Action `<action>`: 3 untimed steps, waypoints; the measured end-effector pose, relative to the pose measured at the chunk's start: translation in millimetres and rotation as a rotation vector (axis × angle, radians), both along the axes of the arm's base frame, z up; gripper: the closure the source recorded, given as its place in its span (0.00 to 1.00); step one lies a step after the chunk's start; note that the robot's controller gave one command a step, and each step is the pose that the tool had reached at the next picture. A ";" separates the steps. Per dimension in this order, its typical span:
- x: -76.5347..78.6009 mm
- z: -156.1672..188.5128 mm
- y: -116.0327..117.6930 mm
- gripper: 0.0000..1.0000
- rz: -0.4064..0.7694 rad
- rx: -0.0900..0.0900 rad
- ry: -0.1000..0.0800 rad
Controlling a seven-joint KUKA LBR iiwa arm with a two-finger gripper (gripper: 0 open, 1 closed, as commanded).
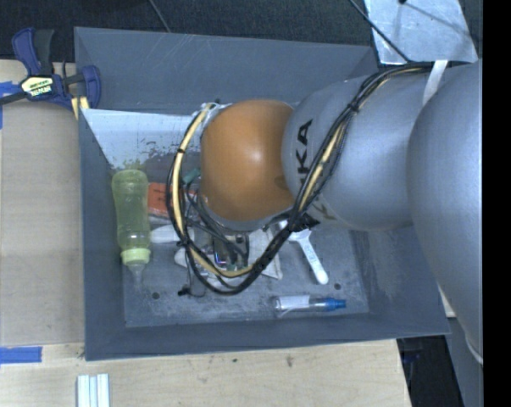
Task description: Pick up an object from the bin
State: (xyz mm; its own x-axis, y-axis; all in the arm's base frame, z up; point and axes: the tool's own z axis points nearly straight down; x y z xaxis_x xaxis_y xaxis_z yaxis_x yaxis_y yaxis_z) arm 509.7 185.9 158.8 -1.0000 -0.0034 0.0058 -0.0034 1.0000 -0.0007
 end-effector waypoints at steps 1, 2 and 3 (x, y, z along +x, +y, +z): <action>0.2 2.0 -0.4 0.00 -0.001 0.001 -0.002; -6.0 -8.1 -8.2 0.00 0.124 0.003 -0.012; 10.4 -36.8 -55.9 0.00 0.264 0.002 -0.007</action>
Offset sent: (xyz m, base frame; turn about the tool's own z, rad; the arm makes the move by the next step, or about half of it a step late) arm -0.0224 -0.0256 -0.0347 -0.3250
